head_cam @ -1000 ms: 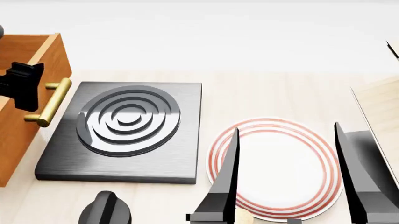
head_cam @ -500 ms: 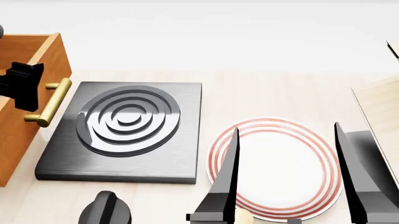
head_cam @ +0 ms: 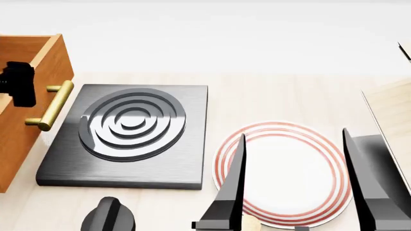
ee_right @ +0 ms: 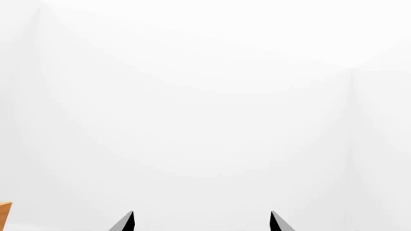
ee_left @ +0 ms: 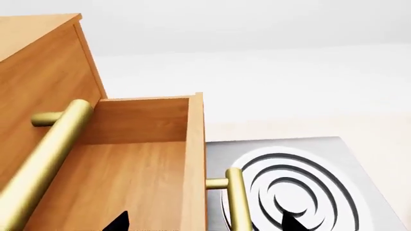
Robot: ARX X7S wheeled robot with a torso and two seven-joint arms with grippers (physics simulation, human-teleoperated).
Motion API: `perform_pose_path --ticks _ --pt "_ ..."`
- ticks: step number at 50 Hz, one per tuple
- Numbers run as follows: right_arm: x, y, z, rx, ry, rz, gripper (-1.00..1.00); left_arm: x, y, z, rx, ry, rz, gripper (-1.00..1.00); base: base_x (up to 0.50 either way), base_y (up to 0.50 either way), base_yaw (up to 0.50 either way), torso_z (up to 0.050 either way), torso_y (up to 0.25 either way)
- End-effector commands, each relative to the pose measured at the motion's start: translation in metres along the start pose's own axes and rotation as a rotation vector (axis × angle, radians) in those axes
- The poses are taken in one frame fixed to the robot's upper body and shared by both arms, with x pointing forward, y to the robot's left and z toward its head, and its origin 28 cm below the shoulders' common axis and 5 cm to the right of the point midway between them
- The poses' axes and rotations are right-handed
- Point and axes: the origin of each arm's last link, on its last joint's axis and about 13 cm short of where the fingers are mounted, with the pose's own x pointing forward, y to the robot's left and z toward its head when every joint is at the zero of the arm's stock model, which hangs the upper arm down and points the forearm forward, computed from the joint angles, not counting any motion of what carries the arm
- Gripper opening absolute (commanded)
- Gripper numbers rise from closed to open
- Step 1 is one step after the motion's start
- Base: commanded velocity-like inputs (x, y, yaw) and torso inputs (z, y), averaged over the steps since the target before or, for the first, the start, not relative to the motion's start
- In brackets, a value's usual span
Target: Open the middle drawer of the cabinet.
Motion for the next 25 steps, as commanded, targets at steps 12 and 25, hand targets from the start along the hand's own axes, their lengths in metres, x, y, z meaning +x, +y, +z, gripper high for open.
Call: perform_pose_path --ticks 12,25 --pt "0.000 -0.002 -0.001 -0.007 0.007 -0.012 1.00 0.012 -0.004 -0.002 -0.039 0.001 0.006 1.00 0.00 0.00 0.00 0.000 0.000" --pt "-0.001 -0.003 -0.001 -0.008 0.010 -0.013 1.00 0.016 -0.010 -0.008 -0.034 0.016 -0.013 1.00 0.00 0.00 0.00 0.000 0.000"
